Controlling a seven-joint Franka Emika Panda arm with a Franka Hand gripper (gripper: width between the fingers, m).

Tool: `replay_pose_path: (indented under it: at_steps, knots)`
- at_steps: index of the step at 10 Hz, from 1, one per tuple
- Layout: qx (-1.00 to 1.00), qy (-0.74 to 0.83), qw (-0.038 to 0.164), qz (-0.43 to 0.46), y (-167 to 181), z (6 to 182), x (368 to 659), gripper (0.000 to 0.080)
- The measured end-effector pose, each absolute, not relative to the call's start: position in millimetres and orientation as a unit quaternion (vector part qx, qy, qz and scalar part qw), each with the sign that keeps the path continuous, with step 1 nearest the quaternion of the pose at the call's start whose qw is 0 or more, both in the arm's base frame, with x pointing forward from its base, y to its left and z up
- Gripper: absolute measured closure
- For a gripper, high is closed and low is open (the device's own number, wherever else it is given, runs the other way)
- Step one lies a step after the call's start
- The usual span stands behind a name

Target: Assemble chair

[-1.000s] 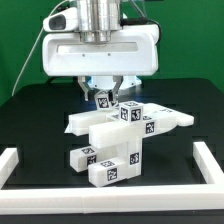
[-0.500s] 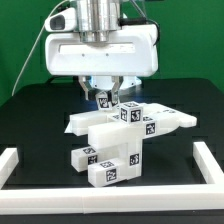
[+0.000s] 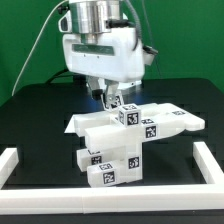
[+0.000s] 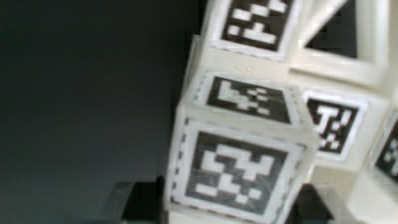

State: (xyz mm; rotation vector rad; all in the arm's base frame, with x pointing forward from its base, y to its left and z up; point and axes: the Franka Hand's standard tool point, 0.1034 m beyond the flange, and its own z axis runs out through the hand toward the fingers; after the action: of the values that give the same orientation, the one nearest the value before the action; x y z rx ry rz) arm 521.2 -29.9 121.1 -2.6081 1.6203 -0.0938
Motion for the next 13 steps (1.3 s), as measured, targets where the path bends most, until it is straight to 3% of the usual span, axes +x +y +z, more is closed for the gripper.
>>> replay_pose_path:
  at_steps: [1, 2, 3, 4, 8, 13]
  knots:
    - [-0.85, 0.525, 0.035, -0.03, -29.4, 121.0, 521.2, 0.0414]
    - [-0.851, 0.524, 0.035, -0.031, -29.3, 121.0, 521.2, 0.0414]
    - [-0.853, 0.52, 0.034, -0.031, -29.2, 121.0, 521.2, 0.0242]
    - [-0.865, 0.499, 0.034, -0.031, -28.4, 121.0, 521.3, 0.0178]
    - [-0.968, 0.244, 0.033, -0.043, -12.0, 126.6, 521.3, 0.0151]
    - [-0.993, 0.11, 0.024, -0.041, -6.6, 122.3, 519.6, 0.0151]
